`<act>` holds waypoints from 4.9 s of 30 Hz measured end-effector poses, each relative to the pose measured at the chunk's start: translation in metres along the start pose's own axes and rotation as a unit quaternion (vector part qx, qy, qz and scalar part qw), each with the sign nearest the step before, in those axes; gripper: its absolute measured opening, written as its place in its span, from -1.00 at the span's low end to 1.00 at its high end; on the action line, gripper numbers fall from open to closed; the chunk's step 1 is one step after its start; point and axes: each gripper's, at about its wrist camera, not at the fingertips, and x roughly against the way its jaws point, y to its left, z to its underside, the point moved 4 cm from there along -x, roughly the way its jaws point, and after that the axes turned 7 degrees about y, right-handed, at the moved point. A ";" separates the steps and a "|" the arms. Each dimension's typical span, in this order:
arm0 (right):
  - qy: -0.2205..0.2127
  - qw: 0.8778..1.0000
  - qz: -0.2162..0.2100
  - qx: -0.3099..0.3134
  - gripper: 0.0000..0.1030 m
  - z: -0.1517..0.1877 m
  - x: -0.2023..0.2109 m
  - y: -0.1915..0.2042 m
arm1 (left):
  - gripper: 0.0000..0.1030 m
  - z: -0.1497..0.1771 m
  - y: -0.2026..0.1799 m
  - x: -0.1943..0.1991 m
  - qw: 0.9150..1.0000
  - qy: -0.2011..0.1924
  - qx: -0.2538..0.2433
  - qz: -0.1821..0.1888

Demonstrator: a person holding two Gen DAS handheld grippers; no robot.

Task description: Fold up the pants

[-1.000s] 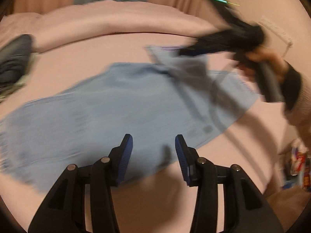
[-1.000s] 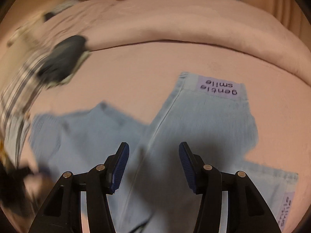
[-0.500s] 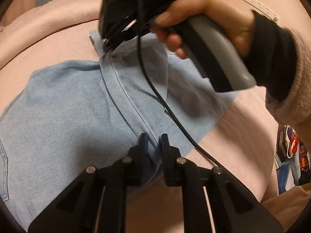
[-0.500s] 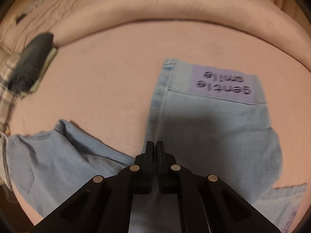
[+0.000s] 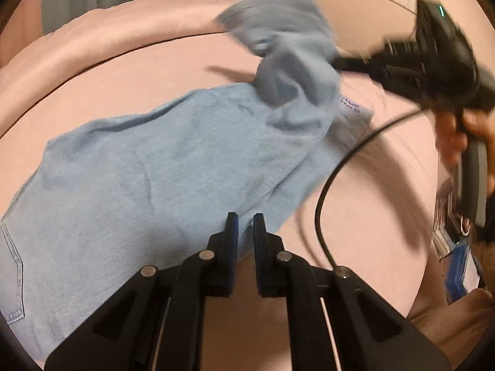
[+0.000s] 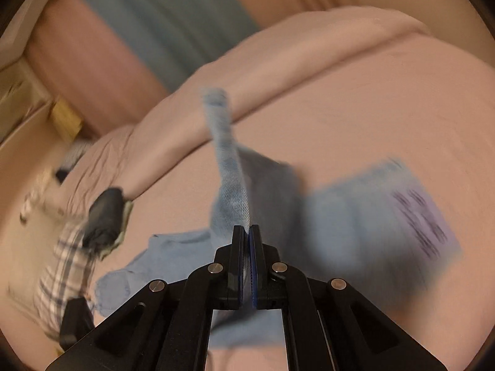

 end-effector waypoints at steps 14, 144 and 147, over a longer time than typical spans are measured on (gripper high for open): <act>-0.004 0.982 -0.047 -0.184 -0.33 0.028 -0.021 -0.097 | -0.73 -0.013 0.030 0.008 0.996 -0.010 0.082 -0.024; 0.172 0.972 0.028 0.159 -0.29 0.001 -0.112 -0.009 | 0.12 -0.034 0.100 -0.032 0.990 0.047 0.110 -0.073; 0.166 0.977 0.016 0.134 -0.25 0.009 -0.081 -0.023 | 0.17 -0.023 0.085 -0.023 0.992 0.046 0.100 -0.065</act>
